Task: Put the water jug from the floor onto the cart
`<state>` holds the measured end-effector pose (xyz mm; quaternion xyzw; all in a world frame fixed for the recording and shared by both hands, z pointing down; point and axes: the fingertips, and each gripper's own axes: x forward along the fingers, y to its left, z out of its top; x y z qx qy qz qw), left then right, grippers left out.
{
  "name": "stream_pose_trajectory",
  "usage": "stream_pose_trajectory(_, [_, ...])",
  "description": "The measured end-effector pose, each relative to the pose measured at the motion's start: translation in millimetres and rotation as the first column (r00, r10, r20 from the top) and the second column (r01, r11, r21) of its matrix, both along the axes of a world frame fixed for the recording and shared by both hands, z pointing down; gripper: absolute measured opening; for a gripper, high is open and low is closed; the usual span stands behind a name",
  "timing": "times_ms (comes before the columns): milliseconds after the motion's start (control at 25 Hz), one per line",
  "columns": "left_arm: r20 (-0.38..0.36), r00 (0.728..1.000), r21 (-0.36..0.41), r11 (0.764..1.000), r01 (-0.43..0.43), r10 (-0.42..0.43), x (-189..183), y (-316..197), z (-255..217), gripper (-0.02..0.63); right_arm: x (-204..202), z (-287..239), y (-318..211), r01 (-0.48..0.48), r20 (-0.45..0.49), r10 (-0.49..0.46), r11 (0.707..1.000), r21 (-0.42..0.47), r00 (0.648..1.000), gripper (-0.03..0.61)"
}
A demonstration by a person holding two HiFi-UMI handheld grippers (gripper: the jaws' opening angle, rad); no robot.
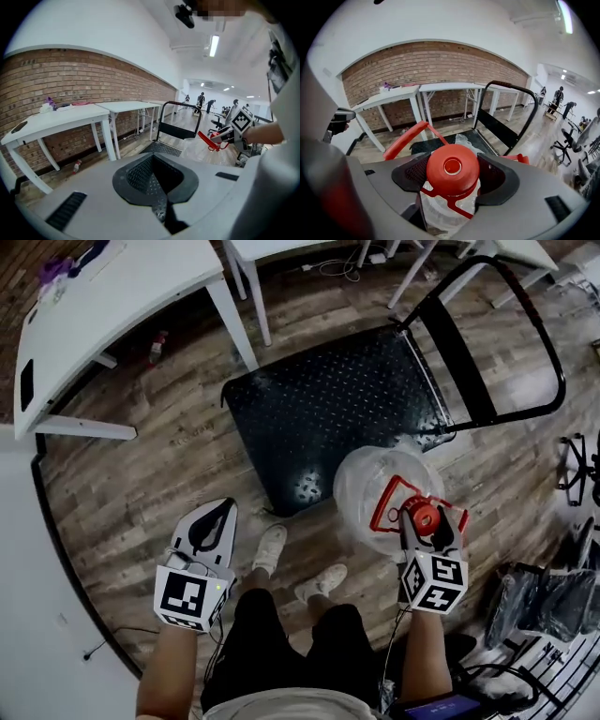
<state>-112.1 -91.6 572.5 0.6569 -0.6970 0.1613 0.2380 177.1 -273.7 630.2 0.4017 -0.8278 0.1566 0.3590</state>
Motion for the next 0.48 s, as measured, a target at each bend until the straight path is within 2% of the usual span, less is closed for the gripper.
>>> stream_pose_trajectory(240, [0.012,0.993,-0.021,0.993,0.114,-0.114,-53.5,39.2,1.3,0.000,-90.8,13.0,-1.4,0.124,0.044,-0.123,0.992,-0.030,0.991,0.313])
stream_pose_trajectory(480, [0.014,0.985,-0.019,0.985,0.174,-0.173,-83.9,60.2,-2.4,-0.001,-166.1,22.0,7.6,0.244,0.056,-0.241,0.968,-0.051,0.969,0.313])
